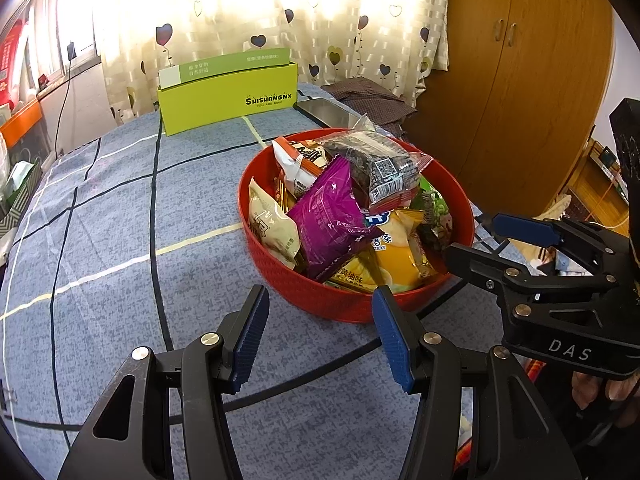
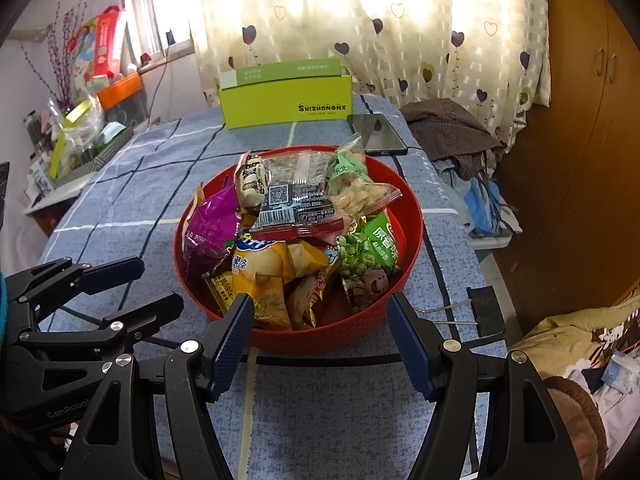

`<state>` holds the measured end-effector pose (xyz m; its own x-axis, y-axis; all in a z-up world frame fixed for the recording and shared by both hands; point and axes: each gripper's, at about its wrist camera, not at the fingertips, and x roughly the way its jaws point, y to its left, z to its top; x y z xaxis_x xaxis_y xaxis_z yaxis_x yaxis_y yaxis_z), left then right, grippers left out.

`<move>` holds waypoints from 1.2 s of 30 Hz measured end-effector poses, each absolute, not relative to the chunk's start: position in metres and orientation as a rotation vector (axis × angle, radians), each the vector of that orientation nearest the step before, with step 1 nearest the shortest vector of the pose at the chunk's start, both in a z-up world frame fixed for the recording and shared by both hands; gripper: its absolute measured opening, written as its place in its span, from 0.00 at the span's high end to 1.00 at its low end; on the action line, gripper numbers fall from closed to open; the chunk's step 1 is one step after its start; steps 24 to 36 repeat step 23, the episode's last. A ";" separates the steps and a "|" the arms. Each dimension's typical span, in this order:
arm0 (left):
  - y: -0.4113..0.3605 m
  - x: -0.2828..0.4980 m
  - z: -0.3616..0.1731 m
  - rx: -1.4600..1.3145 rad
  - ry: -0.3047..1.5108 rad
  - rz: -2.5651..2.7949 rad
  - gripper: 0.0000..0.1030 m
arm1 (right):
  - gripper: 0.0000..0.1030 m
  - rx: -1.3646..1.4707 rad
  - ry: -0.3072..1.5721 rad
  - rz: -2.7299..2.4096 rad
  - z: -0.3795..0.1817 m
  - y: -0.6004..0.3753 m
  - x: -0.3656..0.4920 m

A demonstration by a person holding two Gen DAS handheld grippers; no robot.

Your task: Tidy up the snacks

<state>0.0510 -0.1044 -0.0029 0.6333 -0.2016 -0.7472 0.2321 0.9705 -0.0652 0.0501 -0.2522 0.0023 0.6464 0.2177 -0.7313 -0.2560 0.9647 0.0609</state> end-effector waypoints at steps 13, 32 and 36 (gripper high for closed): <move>-0.105 0.052 -0.005 0.035 0.856 -0.257 0.47 | 0.34 -0.051 0.826 0.270 0.002 -0.251 0.050; -0.105 0.050 -0.004 0.030 0.855 -0.262 0.47 | 0.34 -0.050 0.826 0.273 0.001 -0.250 0.049; -0.105 0.050 -0.004 0.030 0.855 -0.262 0.47 | 0.34 -0.050 0.826 0.273 0.001 -0.250 0.049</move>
